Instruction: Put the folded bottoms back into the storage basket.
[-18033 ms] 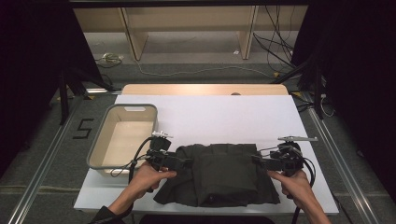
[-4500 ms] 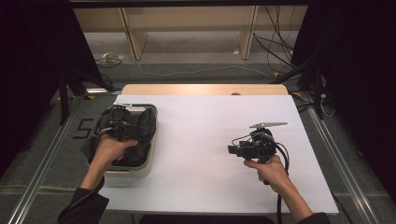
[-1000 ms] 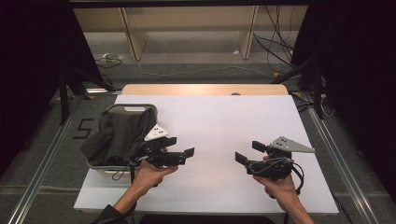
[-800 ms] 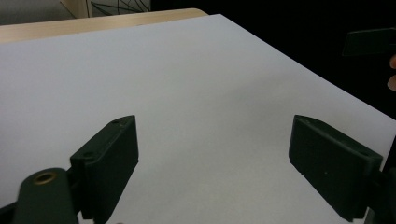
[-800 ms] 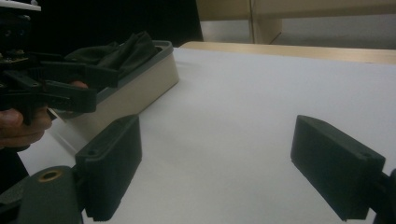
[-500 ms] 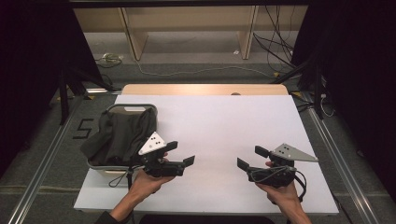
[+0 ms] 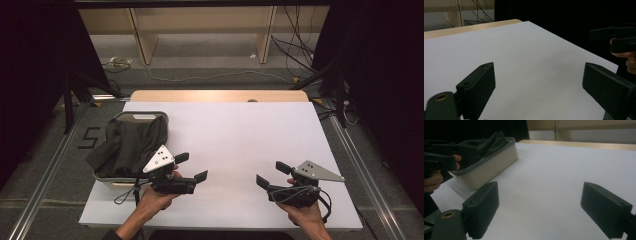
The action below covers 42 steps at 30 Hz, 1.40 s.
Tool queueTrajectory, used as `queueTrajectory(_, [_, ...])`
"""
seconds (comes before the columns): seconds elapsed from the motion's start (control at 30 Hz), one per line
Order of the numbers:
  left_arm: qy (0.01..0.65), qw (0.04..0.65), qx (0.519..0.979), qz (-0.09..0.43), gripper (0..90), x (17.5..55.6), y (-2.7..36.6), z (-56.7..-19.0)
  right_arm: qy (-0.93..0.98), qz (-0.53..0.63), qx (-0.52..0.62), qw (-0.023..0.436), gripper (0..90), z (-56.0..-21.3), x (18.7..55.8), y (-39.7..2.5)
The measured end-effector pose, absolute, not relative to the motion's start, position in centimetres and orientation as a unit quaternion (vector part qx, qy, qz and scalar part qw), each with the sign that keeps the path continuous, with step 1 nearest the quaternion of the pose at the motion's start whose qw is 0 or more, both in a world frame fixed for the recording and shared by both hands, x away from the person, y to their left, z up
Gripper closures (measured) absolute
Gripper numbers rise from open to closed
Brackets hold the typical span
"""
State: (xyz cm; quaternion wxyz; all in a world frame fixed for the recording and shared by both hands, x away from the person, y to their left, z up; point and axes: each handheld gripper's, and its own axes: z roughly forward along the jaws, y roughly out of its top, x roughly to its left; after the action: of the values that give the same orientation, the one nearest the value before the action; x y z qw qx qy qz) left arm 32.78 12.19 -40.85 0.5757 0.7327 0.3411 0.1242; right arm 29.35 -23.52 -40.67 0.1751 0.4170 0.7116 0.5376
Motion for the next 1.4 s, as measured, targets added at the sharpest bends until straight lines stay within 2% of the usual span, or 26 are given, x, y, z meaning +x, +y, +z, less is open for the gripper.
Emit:
queueTrajectory(0.13, [0.335,0.571,0.738,0.133,4.6,32.4,12.0,-40.9,0.713,0.534,0.417,0.179,15.4,-40.8,29.1,-23.5])
queueTrajectory(0.3, [0.32,0.563,0.749,0.141,3.0,32.0,11.7,-41.1,0.717,0.532,0.414,0.18,15.5,-40.8,28.8,-23.4])
queueTrajectory(0.67, [0.312,0.573,0.746,0.132,2.9,30.2,11.8,-41.1,0.715,0.529,0.418,0.186,15.3,-40.9,28.1,-23.7])
queueTrajectory(1.4, [0.324,0.575,0.739,0.136,2.8,30.8,12.6,-40.9,0.715,0.529,0.413,0.195,15.3,-40.8,28.1,-23.7])
